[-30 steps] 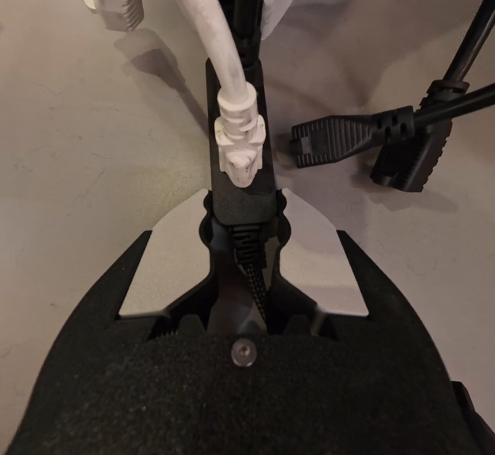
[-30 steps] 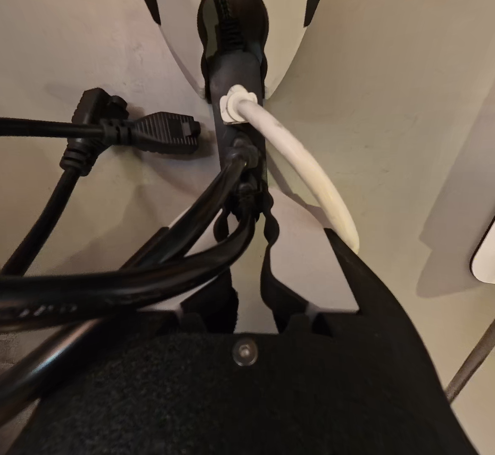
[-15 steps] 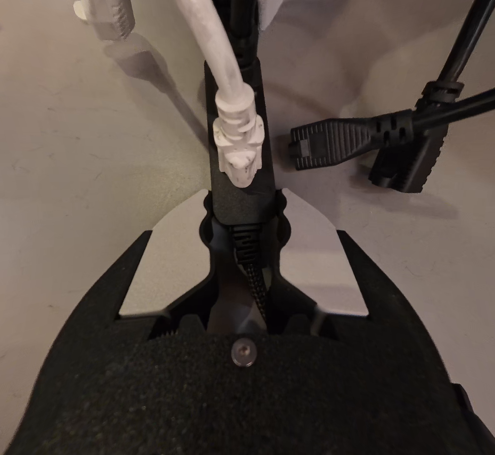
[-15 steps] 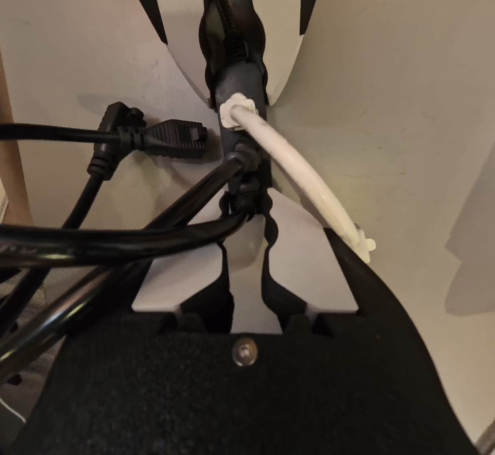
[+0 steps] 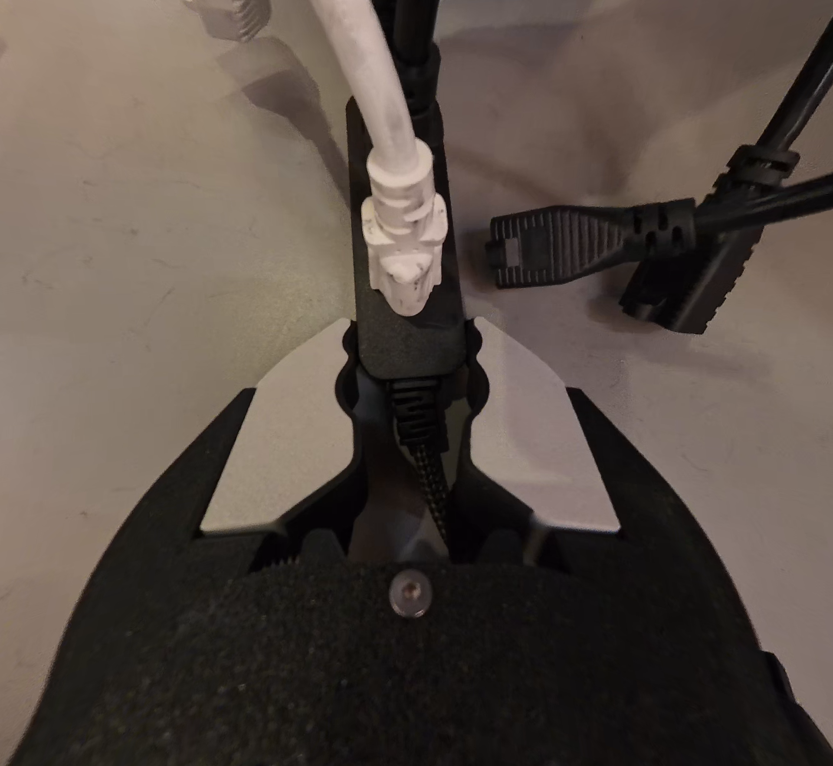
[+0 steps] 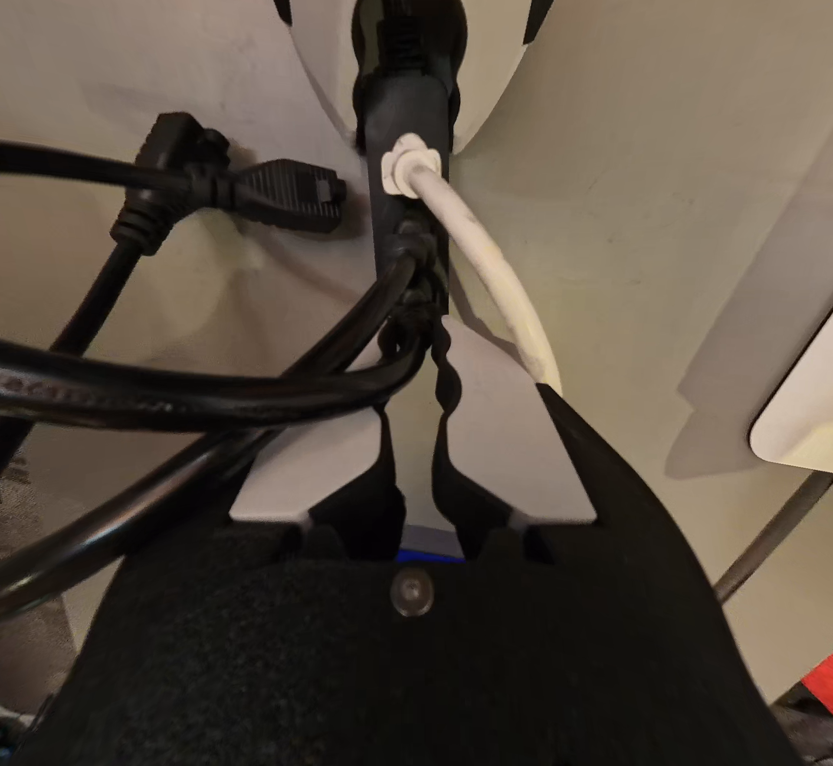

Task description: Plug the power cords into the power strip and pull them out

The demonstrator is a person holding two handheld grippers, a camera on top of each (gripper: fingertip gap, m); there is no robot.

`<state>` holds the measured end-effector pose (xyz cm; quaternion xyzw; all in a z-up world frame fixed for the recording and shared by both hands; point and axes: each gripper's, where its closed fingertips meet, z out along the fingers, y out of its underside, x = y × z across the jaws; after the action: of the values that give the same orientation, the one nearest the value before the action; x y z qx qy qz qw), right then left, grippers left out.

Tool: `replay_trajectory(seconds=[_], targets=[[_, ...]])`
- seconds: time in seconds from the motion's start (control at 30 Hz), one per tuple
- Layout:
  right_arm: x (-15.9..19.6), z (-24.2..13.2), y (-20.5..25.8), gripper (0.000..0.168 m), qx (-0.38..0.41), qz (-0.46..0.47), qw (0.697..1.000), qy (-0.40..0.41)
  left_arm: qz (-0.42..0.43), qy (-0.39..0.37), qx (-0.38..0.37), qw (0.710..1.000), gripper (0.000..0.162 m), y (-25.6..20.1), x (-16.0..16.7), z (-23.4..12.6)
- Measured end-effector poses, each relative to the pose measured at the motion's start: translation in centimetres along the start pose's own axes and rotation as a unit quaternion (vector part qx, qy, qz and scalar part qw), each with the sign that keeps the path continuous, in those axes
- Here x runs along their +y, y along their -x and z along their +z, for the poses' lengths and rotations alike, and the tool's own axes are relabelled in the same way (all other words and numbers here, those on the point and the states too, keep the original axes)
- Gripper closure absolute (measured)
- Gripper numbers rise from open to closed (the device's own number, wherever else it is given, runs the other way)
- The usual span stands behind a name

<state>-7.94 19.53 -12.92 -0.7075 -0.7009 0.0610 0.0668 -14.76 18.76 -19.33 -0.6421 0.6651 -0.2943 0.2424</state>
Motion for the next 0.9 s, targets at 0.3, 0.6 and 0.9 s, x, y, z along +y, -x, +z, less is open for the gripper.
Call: replay_trajectory(seconds=[0.3, 0.6, 0.9], targets=[[0.19, 0.25, 0.21, 0.152, -0.020, 0.053, 0.998, -0.011, -0.001, 0.000, 0.001, 1.000, 0.118, 0.02, -0.01, 0.00], [-0.10, 0.52, 0.01, 0.152, -0.033, 0.039, 0.999, 0.007, -0.001, 0.001, 0.003, 1.000, 0.117, 0.12, 0.01, 0.00], [-0.13, 0.55, 0.08, 0.152, -0.018, 0.060, 0.998, -0.032, 0.004, 0.001, 0.004, 1.000, 0.117, 0.09, -0.02, 0.03]])
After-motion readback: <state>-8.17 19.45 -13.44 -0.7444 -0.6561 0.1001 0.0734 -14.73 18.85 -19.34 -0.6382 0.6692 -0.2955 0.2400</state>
